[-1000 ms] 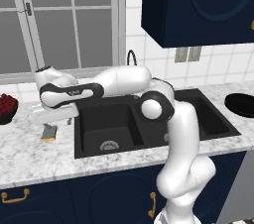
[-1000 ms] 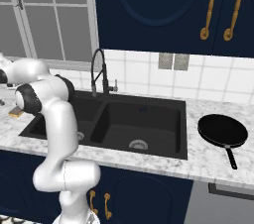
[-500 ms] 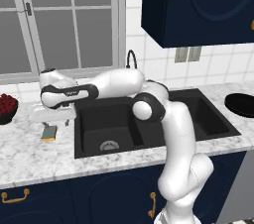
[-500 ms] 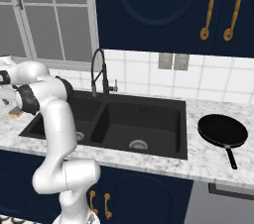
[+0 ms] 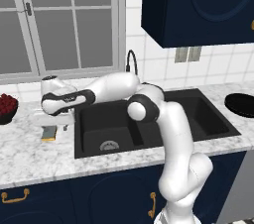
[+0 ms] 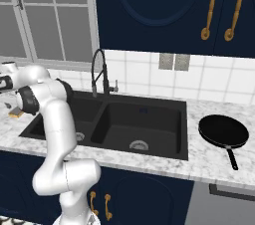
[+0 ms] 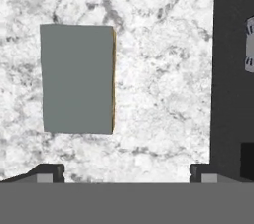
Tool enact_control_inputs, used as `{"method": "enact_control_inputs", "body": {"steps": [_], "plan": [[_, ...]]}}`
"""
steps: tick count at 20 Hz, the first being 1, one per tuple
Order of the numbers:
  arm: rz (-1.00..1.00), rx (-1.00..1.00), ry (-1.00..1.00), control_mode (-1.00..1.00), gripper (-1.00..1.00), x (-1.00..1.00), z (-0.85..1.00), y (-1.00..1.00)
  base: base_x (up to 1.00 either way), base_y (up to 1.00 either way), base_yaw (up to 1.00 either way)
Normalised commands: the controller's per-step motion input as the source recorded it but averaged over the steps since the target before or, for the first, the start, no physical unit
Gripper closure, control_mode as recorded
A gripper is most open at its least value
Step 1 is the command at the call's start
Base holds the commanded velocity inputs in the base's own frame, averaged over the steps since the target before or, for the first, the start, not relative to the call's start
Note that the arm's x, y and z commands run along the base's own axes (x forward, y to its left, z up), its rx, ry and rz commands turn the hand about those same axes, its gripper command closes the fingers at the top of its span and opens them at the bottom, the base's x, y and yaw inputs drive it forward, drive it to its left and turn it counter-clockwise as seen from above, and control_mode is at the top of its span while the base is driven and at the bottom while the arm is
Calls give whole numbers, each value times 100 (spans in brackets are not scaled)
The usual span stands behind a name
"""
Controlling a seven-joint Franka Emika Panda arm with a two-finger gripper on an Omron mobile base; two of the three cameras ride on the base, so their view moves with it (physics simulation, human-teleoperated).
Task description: Pick the pan and sponge and place them into the sink. Then turn on the water.
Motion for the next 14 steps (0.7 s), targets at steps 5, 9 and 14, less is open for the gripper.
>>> {"method": "enact_control_inputs", "body": {"steps": [5,9,14], "plan": [[0,0,0,-100,-100,17,-8,29,0,0,0],[0,0,0,-100,-100,19,-7,20,0,0,0],[0,0,0,-100,-100,19,-17,19,0,0,0]]}}
